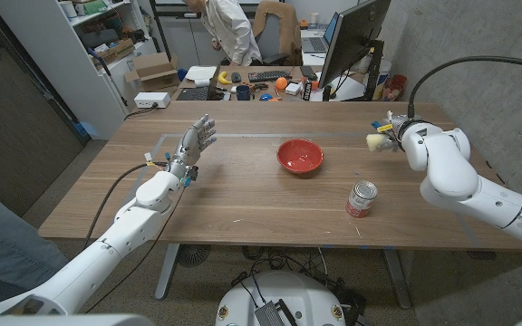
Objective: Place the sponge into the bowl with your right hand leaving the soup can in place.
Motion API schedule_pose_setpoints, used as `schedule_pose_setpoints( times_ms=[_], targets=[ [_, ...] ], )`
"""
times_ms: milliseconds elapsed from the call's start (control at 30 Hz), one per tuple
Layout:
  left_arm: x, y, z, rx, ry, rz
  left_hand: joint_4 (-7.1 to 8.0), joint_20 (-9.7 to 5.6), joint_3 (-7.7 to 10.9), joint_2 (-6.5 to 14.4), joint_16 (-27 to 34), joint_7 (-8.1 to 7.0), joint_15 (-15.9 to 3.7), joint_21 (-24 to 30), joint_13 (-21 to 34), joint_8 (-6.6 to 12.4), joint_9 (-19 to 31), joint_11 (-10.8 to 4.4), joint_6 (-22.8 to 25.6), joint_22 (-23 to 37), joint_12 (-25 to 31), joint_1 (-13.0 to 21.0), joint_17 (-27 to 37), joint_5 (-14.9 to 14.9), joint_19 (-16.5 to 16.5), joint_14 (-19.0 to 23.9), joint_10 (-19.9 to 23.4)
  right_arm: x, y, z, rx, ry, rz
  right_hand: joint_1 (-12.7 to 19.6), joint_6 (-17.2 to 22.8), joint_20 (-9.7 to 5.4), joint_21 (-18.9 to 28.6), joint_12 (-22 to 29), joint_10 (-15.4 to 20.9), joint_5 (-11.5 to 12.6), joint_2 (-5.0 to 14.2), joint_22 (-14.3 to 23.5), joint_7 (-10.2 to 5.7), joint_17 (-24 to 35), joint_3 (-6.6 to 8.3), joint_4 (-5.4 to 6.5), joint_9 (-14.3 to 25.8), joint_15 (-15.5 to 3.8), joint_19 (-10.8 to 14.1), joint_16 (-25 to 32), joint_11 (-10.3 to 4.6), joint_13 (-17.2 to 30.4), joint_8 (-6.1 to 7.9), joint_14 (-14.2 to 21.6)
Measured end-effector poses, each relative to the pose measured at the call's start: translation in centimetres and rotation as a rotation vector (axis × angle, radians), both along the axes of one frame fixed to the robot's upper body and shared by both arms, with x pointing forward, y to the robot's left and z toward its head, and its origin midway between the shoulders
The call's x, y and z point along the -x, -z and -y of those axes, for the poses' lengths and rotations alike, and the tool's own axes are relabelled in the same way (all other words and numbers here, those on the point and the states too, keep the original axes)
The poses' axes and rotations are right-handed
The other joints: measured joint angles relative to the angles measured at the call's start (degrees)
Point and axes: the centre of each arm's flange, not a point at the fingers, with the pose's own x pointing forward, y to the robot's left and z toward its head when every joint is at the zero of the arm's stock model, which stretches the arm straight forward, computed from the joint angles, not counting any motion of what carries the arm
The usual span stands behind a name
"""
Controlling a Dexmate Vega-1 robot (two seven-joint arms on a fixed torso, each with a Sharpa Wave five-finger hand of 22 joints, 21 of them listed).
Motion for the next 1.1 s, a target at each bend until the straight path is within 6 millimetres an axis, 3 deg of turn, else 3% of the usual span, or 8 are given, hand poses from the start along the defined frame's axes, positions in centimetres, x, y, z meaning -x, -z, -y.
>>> schedule_pose_setpoints(
  times_ms=[533, 1100],
  targets=[
    [0.2, -0.5, -0.5, -0.007, -0.001, 0.014, -0.24, 0.00, 0.24, 0.22, 0.00, 0.00, 0.00, 0.00, 0.00, 0.00, 0.00, 0.00, 0.00, 0.00, 0.00, 0.23, 0.00, 0.00, 0.00, 0.00, 0.00, 1.6, -0.8, -3.0, 0.023, -0.076, 0.039, 0.10, 0.31, 0.01, 0.00, -0.02, 0.09, -0.05, -0.10, 0.00, 0.31, 0.49, 0.18, 0.19, 0.10, 0.00, -0.01, 0.00, -0.09, 0.41, -0.08, -0.01],
    [0.7, -0.7, -0.5, -0.011, 0.003, 0.027, -0.23, 0.00, 0.24, 0.22, 0.00, 0.00, 0.00, 0.00, 0.01, 0.00, 0.00, -0.02, 0.00, 0.00, 0.00, 0.22, 0.00, 0.00, 0.00, 0.00, 0.02, 1.9, -1.5, -6.1, 0.063, -0.157, 0.059, 0.26, 0.61, 0.09, 0.00, 0.45, 0.61, -0.22, -0.26, 0.00, 0.61, 0.79, 0.39, 0.43, 0.08, -0.50, -0.31, -0.21, 0.00, 0.70, 0.16, 0.72]
  ],
)
